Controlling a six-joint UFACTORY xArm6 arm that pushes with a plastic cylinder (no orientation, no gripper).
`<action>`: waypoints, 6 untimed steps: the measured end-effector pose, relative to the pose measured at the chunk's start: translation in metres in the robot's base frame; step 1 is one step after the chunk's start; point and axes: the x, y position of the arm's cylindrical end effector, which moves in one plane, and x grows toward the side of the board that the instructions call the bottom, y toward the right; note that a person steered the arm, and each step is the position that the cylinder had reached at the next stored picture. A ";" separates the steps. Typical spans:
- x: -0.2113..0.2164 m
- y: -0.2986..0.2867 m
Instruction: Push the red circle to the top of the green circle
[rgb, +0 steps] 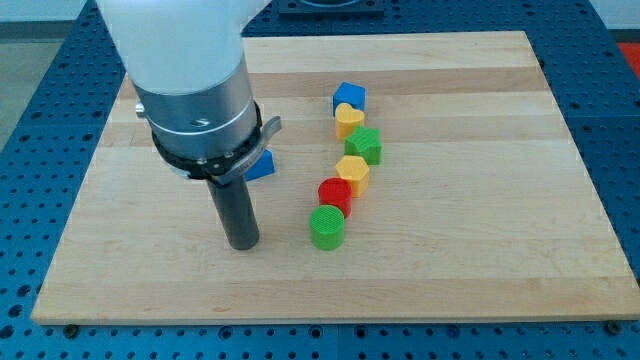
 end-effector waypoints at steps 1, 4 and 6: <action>-0.012 0.029; -0.029 0.023; -0.042 0.087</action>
